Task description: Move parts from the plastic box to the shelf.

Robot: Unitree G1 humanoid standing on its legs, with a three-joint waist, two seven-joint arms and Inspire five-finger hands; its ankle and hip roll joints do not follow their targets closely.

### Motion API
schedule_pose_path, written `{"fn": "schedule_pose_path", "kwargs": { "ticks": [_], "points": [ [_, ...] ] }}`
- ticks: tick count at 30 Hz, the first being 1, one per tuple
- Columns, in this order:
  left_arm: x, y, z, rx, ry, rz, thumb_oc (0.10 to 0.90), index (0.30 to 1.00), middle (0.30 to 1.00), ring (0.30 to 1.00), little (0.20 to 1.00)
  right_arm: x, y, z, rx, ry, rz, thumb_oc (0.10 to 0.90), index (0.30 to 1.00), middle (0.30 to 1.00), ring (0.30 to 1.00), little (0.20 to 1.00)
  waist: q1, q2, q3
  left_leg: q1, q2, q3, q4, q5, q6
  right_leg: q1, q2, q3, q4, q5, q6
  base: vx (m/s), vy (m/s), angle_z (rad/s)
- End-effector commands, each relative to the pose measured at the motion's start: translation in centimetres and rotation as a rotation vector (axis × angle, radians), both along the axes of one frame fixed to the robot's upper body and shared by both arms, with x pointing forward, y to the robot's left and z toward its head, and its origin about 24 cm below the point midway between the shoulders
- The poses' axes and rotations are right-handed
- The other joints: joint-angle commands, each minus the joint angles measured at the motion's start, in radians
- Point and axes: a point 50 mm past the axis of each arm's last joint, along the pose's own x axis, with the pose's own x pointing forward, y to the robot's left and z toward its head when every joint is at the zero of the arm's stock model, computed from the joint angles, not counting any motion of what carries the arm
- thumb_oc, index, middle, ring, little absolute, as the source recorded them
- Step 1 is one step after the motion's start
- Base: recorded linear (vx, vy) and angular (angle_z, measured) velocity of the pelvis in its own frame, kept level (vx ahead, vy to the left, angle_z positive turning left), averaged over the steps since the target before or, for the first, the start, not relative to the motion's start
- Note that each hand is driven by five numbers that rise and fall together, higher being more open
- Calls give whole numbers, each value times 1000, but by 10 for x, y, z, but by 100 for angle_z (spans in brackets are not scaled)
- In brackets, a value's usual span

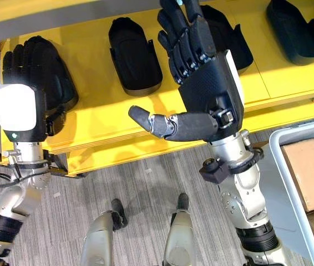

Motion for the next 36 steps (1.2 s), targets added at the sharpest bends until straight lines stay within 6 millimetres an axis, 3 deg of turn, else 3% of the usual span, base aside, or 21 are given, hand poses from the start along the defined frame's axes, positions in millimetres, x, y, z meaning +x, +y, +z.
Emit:
{"fn": "schedule_pose_path", "kwargs": {
  "ticks": [1,11,18,21,30,33,36],
  "points": [
    [-26,-3,34,-73,-274,-229,900,1000,1000,1000,1000,-36,2,30,53,-316,14,900,1000,1000,1000,1000,32,-27,-127,104,-68,-69,-74,-71,34,57,34,6,14,-93,-35,-15,-85,14],
    [-82,-12,36,-382,-262,-735,900,1000,1000,1000,1000,-45,-2,16,45,-280,-6,900,1000,1000,1000,1000,104,-41,-121,137,-65,-115,-165,-27,16,127,42,-67,-41,-93,-41,-21,-88,22],
    [-81,-16,30,-449,-92,-843,900,1000,1000,1000,1000,-30,9,11,39,-141,24,900,1000,1000,1000,1000,153,-54,-131,170,-53,-144,-235,13,-3,184,56,-113,-79,-95,-44,2,-94,19],
    [-82,-16,27,-447,-70,-864,900,1000,1000,1000,1000,-12,16,2,69,-2,-3,900,1000,1000,1000,1000,174,-51,-130,176,-47,-157,-256,29,-8,194,61,-127,-77,-102,-48,-5,-47,13],
    [-76,-19,24,-429,-46,-881,900,1000,1000,1000,1000,22,26,-44,77,305,-34,900,1000,1000,1000,1000,185,-41,-122,175,-45,-161,-283,60,-16,206,62,-140,-87,-100,-49,-22,-5,5],
    [-72,-21,24,-422,-29,-868,900,1000,1000,1000,1000,24,20,-44,128,294,-183,900,1000,1000,1000,1000,179,-35,-117,176,-43,-149,-285,60,-16,205,57,-143,-95,-93,-45,-26,11,-1],
    [-70,-23,23,-431,-23,-862,900,1000,1000,1000,1000,29,18,-43,135,304,-207,900,1000,1000,1000,1000,174,-29,-114,175,-44,-143,-281,57,-15,204,55,-138,-95,-94,-46,-30,42,-1]
  ]
}}
